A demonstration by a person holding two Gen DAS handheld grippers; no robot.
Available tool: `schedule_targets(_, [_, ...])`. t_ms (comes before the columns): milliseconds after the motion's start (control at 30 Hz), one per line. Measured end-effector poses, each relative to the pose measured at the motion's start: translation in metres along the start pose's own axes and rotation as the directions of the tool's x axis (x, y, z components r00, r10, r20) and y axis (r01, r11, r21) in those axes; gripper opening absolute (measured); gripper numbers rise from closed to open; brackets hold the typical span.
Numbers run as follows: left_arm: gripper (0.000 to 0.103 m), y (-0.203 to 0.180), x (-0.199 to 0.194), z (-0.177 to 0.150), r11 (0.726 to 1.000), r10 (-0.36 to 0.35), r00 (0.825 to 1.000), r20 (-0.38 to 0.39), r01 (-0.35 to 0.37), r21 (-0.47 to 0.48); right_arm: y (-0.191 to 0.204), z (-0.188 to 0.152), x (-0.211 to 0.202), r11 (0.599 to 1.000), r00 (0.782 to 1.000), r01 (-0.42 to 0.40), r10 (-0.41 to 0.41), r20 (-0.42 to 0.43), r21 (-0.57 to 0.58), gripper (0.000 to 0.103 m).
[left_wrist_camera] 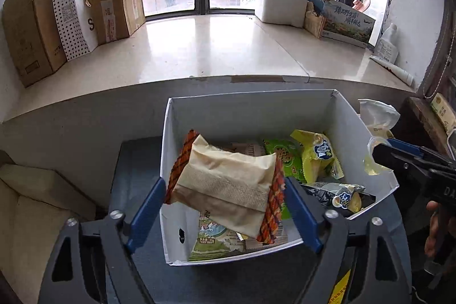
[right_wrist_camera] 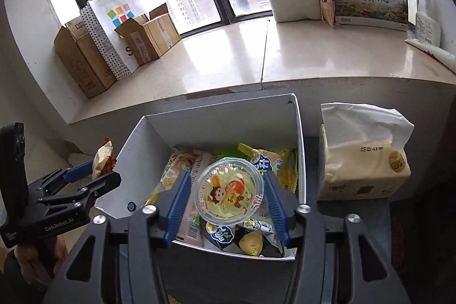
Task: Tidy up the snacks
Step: 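Lower both items into the white box and open both tools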
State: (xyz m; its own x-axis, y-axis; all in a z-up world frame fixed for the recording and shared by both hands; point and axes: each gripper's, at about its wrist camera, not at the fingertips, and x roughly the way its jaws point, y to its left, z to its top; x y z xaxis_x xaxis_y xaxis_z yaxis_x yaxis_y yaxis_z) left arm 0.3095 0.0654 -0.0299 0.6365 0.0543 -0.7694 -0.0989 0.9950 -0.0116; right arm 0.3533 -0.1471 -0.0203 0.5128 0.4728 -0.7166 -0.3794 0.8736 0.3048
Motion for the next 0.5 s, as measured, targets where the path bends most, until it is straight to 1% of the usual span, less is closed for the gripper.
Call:
schedule_targets(33, [0.103, 0.001, 0.005, -0.001, 1.0, 0.006, 1.0, -0.009, -0.006, 0.002, -0.002, 0.0, 0.002, 1.0, 1.0, 0.012, -0.012, -0.005, 0.0, 0.1])
schedule_targets(67, [0.103, 0.001, 0.007, -0.004, 1.0, -0.001, 1.0, -0.01, 0.001, 0.004, -0.003, -0.001, 0.0, 1.0, 1.0, 0.017, -0.016, 0.016, -0.005, 0.101])
schedule_targets(133, [0.103, 0.002, 0.008, -0.007, 1.0, -0.009, 1.0, -0.01, 0.009, 0.01, -0.004, -0.004, -0.007, 1.0, 0.999, 0.006, -0.005, 0.047, -0.015, 0.102])
schedule_targets(200, [0.103, 0.003, 0.006, -0.011, 1.0, -0.001, 1.0, -0.006, 0.001, 0.01, -0.001, -0.006, -0.012, 1.0, 0.999, -0.007, 0.008, 0.05, -0.028, 0.103])
schedule_targets(300, [0.103, 0.005, 0.0, -0.015, 1.0, -0.017, 1.0, 0.002, 0.017, 0.002, 0.004, -0.008, -0.023, 0.999, 0.996, -0.001, 0.005, 0.084, -0.05, 0.103])
schedule_targets(400, [0.103, 0.005, -0.013, -0.018, 1.0, -0.017, 1.0, 0.022, 0.017, 0.01, 0.009, -0.008, -0.036, 0.999, 0.994, -0.009, 0.014, 0.111, -0.047, 0.103])
schedule_targets(500, [0.103, 0.003, -0.038, -0.023, 0.999, -0.031, 0.997, 0.067, 0.029, 0.033, 0.013, -0.01, -0.053, 0.998, 0.99, -0.038, 0.045, 0.134, -0.053, 0.103])
